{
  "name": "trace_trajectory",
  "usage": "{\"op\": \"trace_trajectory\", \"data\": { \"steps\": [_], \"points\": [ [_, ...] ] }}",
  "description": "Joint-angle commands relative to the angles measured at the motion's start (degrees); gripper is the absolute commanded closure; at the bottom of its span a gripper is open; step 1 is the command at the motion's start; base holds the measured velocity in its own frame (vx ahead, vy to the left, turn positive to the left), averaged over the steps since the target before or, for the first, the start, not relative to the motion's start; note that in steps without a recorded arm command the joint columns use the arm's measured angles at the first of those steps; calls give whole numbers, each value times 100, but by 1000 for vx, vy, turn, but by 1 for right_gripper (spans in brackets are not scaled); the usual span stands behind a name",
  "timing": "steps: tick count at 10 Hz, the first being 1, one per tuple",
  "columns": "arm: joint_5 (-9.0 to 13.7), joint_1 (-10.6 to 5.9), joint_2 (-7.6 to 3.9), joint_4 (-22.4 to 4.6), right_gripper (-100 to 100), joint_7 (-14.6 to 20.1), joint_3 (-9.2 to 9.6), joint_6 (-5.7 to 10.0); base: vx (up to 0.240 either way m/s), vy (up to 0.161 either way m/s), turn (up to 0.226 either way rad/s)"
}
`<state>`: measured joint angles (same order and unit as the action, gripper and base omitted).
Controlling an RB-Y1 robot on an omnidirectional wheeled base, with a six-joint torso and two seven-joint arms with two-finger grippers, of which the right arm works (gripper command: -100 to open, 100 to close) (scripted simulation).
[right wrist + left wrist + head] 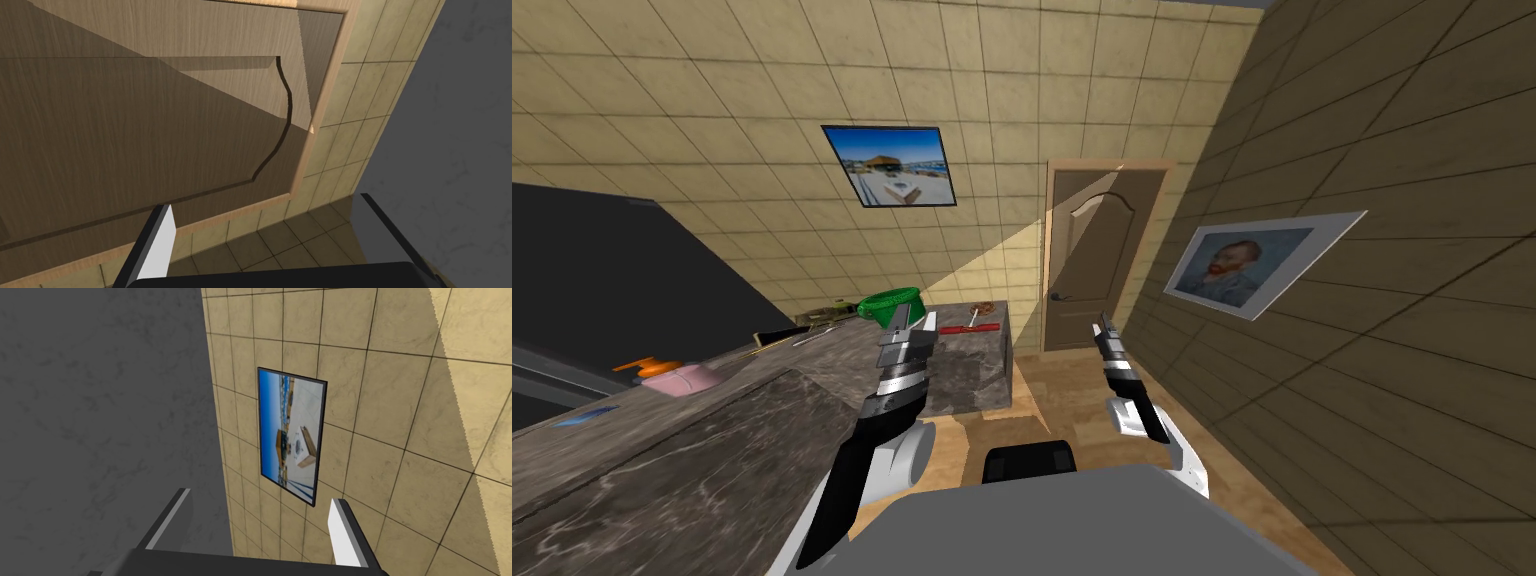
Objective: Pull the door open
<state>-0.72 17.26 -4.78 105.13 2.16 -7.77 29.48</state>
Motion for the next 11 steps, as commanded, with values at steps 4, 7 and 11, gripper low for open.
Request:
{"op": "trace_trajectory", "data": {
  "steps": [4,7,11],
  "points": [
    [67,-370,-42,-774,-100,-135,-235,31,90,-70,129],
    [112,-605,-64,-1303,-100,-222,-391,74,72,-88,132],
    [158,-843,-82,-1890,-100,-310,-550,117,67,-68,107]
  ]
}}
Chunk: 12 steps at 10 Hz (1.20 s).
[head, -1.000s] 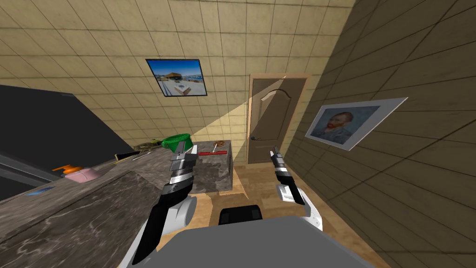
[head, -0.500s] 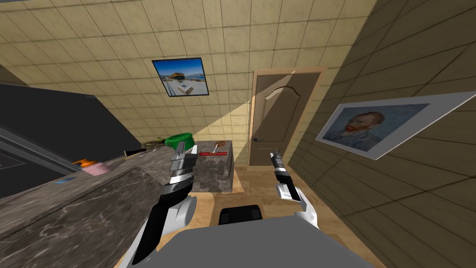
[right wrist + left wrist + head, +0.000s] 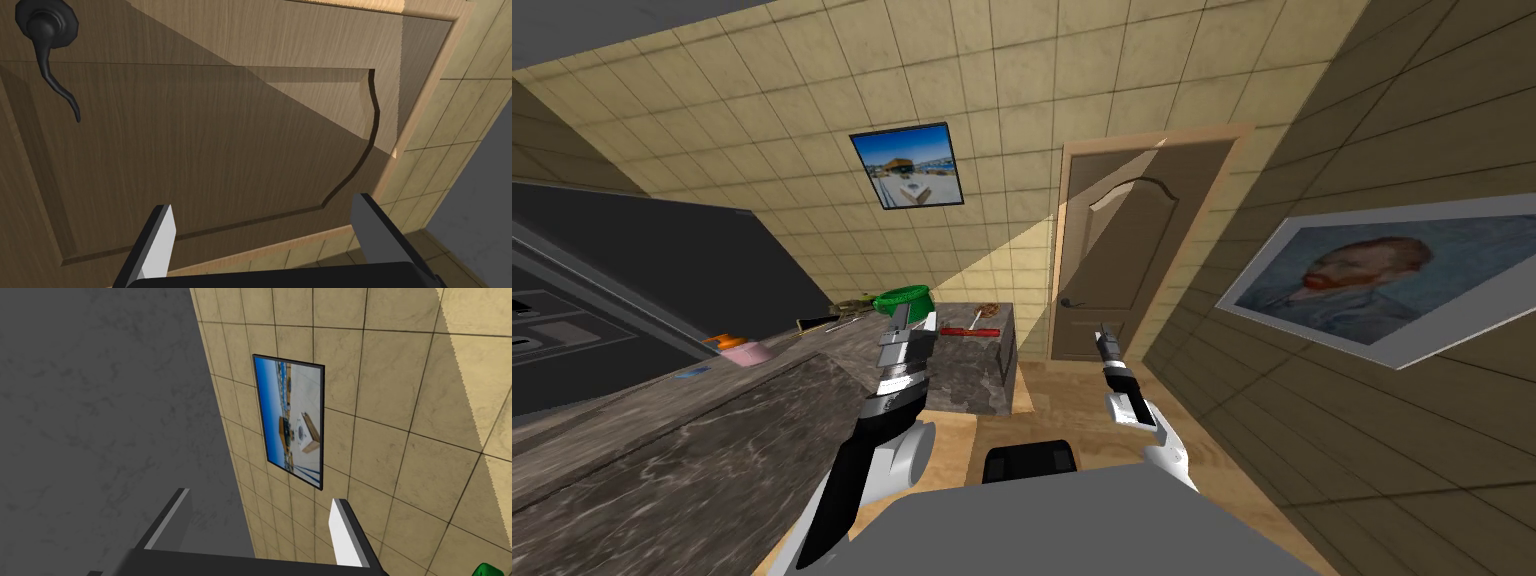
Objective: Pull the door open
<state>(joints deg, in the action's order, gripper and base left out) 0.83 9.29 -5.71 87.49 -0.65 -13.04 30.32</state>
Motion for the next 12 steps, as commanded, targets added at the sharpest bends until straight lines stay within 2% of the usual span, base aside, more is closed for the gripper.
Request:
{"op": "trace_trajectory", "data": {
  "steps": [1,3,4,12],
  "points": [
    [18,-126,7,-286,-100,-58,-76,47,64,-63,153],
    [49,-285,-2,-634,-100,-116,-181,76,56,-83,126],
    [49,-285,-2,-677,-100,-116,-181,76,52,-61,49],
    [165,-888,-18,-2067,-100,-339,-582,185,64,-85,129]
  ]
}}
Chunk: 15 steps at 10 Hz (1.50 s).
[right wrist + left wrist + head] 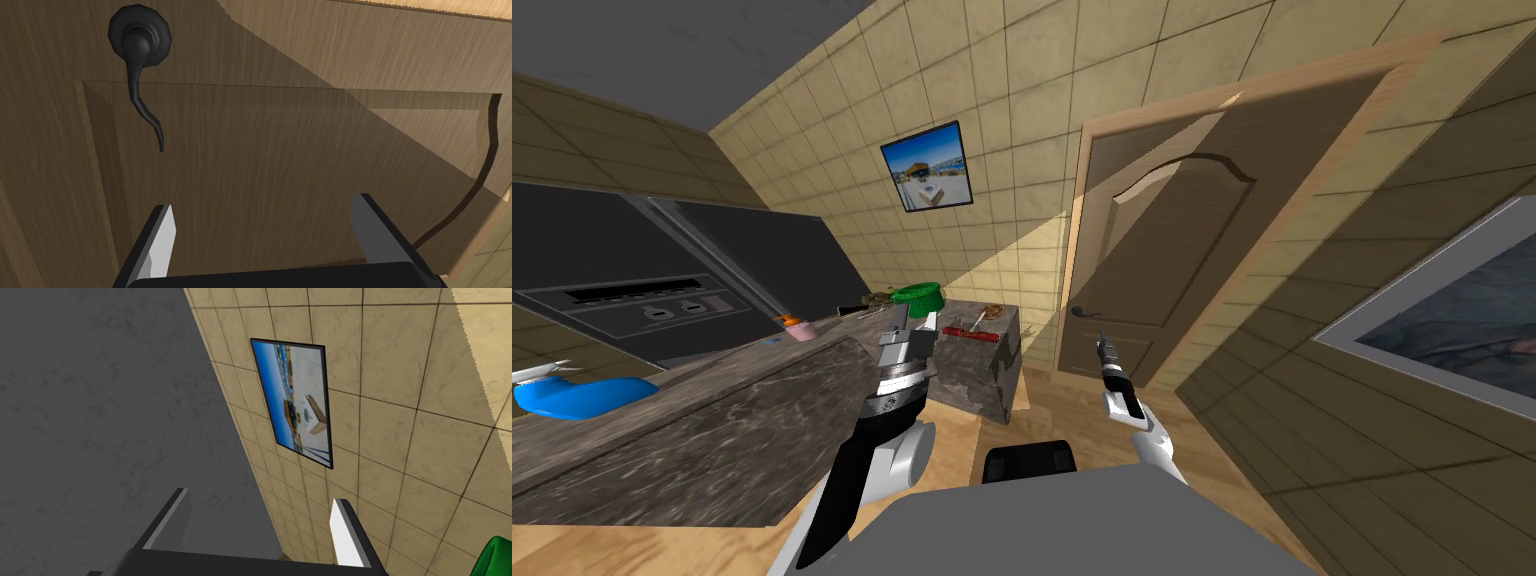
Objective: Pull the door open
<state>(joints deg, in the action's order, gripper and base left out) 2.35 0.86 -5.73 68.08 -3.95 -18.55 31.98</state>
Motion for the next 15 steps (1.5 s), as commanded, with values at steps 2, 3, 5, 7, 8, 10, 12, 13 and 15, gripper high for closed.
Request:
{"op": "trace_trajectory", "data": {
  "steps": [2,3,5,7,8,10,12,13,15],
  "points": [
    [38,-179,-16,-436,-100,-58,-121,43,69,-86,109],
    [51,-245,-16,-588,-100,-82,-164,55,61,-88,116],
    [75,-370,-15,-876,-100,-129,-248,78,52,-91,124],
    [97,-483,-13,-1137,-100,-170,-323,98,58,-85,88],
    [107,-540,-11,-1268,-100,-191,-360,108,65,-75,118],
    [125,-633,-8,-1483,-100,-226,-422,125,32,-77,70],
    [143,-723,-5,-1691,-100,-259,-482,141,45,-64,94],
    [155,-789,-2,-1842,-100,-283,-526,153,38,-77,85],
    [174,-885,3,-2064,-100,-318,-590,171,52,-102,103]
  ]
}}
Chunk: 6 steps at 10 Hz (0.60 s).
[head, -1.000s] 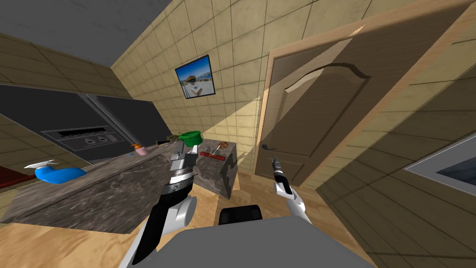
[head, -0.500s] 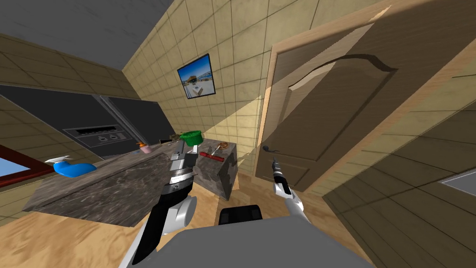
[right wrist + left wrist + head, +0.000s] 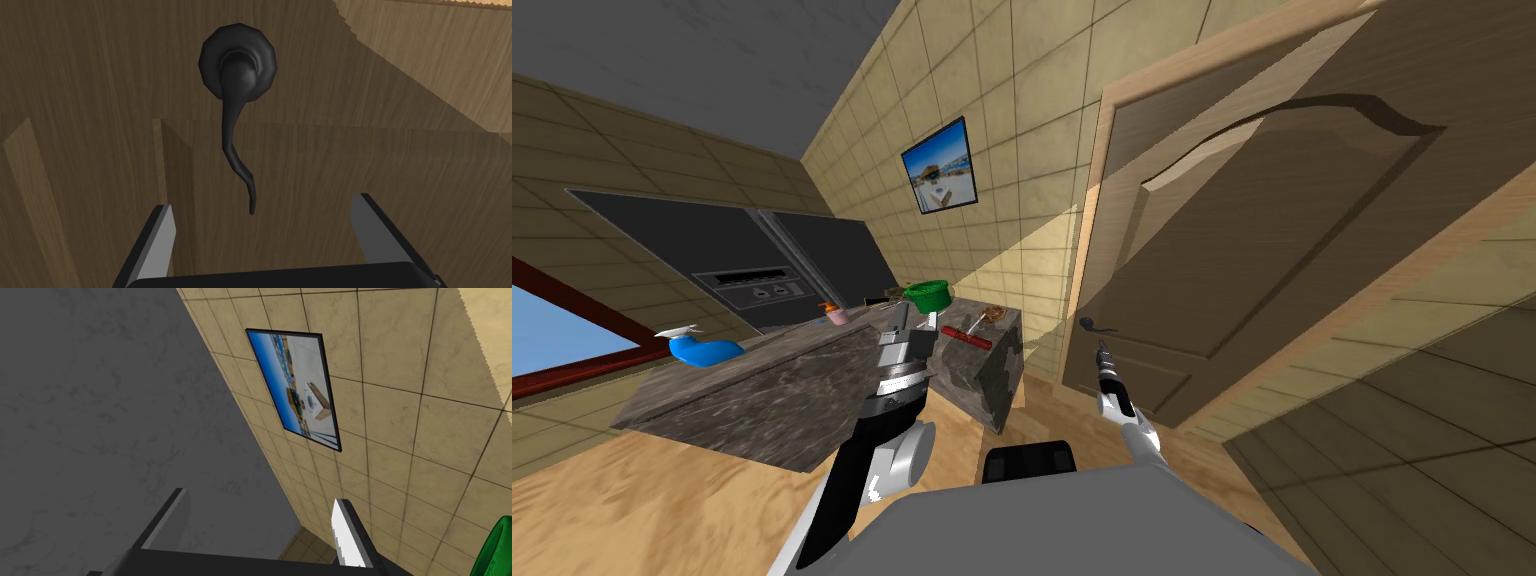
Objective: Pull the door open
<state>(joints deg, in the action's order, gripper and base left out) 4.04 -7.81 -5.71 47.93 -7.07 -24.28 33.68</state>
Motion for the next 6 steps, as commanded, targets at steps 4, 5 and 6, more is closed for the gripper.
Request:
{"op": "trace_trajectory", "data": {
  "steps": [4,5,6],
  "points": [
    [73,146,-281,-141,-100,250,-57,112,137,-35,79],
    [100,204,-386,-190,-100,346,-78,153,210,-9,121],
    [114,233,-440,-214,-100,394,-88,174,82,-27,117]
  ]
}}
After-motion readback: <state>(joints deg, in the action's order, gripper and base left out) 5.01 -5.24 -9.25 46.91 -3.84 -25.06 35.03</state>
